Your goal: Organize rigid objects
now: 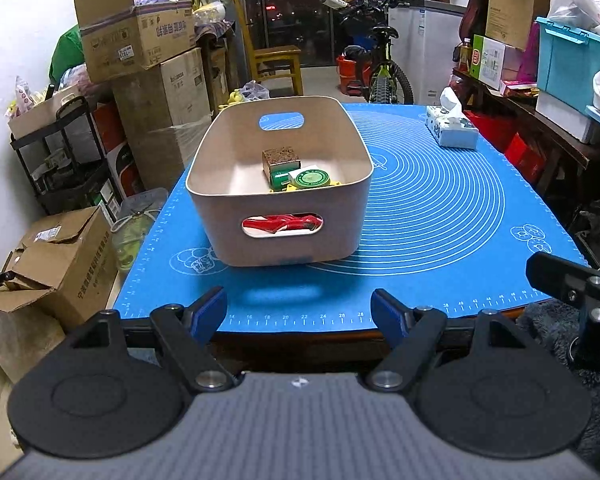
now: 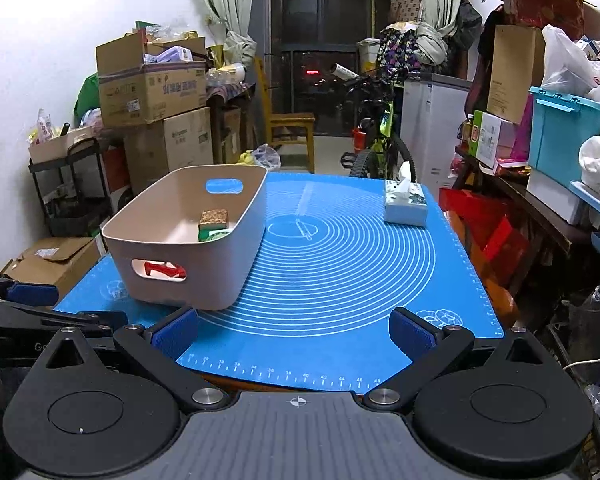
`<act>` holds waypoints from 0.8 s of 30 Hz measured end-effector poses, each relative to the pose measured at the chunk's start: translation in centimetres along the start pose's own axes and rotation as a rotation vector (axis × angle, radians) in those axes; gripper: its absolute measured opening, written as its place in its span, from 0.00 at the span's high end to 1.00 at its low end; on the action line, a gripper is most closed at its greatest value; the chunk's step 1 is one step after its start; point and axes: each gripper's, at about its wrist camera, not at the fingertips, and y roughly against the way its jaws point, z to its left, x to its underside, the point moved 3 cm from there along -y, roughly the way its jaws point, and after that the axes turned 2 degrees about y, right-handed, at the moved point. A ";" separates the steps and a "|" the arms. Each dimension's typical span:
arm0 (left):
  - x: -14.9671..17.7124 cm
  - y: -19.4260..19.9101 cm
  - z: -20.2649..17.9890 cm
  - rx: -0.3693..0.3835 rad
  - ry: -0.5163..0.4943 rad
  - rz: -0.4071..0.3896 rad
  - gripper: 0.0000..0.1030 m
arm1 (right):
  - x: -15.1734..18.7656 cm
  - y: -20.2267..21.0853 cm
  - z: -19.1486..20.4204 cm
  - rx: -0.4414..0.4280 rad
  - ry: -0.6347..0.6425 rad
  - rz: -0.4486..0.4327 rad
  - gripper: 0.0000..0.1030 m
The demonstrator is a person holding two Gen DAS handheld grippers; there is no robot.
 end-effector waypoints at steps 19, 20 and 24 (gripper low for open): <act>0.2 -0.1 -0.2 0.006 0.000 0.006 0.23 | 0.1 0.0 -0.4 0.002 -0.007 0.000 0.02; 0.2 -0.1 -0.1 0.005 0.000 0.006 0.23 | 0.2 0.0 -0.4 0.003 -0.007 0.000 0.02; 0.2 -0.1 -0.1 0.006 0.000 0.006 0.23 | 0.1 0.0 -0.4 0.003 -0.006 0.001 0.02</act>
